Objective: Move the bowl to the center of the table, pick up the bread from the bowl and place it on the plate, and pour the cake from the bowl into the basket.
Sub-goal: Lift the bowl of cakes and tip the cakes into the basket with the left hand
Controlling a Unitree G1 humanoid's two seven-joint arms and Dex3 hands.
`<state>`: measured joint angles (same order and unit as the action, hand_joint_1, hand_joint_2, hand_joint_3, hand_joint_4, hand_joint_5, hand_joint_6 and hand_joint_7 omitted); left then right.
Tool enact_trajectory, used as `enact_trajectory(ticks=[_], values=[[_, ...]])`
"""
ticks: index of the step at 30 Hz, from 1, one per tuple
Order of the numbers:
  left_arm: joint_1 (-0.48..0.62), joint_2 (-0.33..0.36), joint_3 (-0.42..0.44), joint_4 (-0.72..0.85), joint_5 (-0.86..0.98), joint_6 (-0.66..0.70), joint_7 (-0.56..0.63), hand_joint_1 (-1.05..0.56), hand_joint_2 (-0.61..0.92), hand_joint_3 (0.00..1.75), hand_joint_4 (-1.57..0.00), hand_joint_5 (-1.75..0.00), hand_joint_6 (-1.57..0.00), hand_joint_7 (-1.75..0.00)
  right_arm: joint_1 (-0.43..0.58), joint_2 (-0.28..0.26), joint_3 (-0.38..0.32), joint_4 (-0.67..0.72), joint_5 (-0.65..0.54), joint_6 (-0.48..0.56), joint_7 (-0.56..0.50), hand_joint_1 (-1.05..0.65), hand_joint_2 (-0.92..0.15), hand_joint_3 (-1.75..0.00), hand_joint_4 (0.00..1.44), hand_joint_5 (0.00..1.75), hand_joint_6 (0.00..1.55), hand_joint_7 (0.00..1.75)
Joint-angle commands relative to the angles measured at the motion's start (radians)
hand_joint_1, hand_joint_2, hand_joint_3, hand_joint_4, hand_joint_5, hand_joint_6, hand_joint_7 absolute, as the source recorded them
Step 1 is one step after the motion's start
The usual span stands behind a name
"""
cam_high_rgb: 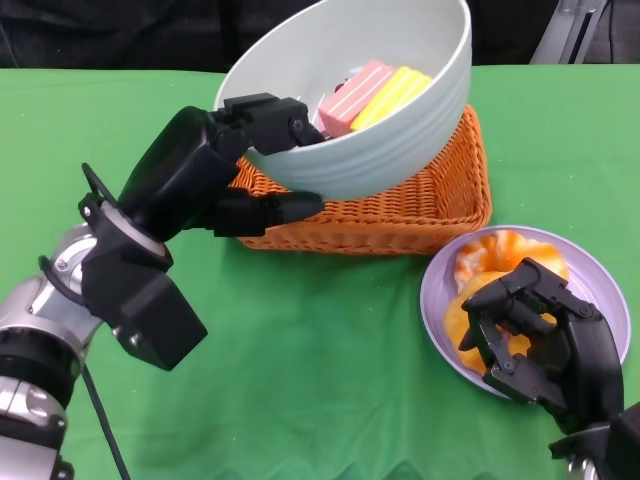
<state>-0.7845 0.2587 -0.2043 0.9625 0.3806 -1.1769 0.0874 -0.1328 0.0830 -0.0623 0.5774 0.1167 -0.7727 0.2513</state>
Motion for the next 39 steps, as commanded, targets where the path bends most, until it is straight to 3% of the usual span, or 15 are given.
enact_trajectory(ticks=[1, 8, 13, 30, 39], values=[[-0.047, -0.011, 0.024, -0.022, -0.068, 0.000, -0.034, -0.09, 0.91, 0.48, -0.57, -1.52, -0.64, -1.28, 0.018, -0.016, 0.001, -0.029, 0.006, 0.016, -0.004, -0.09, -0.69, -0.85, 0.70, 1.62, 0.65, 1.28], [-0.062, -0.026, 0.036, -0.020, -0.110, 0.003, -0.094, -0.14, 0.89, 0.50, -0.57, -1.57, -0.63, -1.29, 0.022, -0.008, 0.010, -0.031, -0.006, 0.022, -0.011, -0.05, -0.64, -0.96, 0.72, 1.61, 0.65, 1.29], [-0.067, -0.038, 0.041, -0.020, -0.125, 0.012, -0.121, -0.12, 0.89, 0.51, -0.55, -1.63, -0.64, -1.29, 0.016, -0.002, 0.015, -0.015, 0.002, 0.013, -0.004, -0.08, -0.65, -0.93, 0.74, 1.60, 0.66, 1.29], [-0.070, -0.152, 0.081, -0.040, -0.348, 0.172, -0.385, -0.15, 0.87, 0.58, -0.61, -1.50, -0.68, -1.28, 0.023, -0.004, 0.032, -0.014, -0.010, 0.015, -0.017, -0.08, -0.66, -0.92, 0.73, 1.61, 0.66, 1.29], [-0.068, -0.187, 0.112, -0.038, -0.363, 0.223, -0.407, -0.19, 0.88, 0.55, -0.62, -1.50, -0.68, -1.28, 0.024, 0.001, 0.033, -0.005, 0.008, 0.010, -0.003, -0.09, -0.66, -0.92, 0.72, 1.62, 0.65, 1.31]])
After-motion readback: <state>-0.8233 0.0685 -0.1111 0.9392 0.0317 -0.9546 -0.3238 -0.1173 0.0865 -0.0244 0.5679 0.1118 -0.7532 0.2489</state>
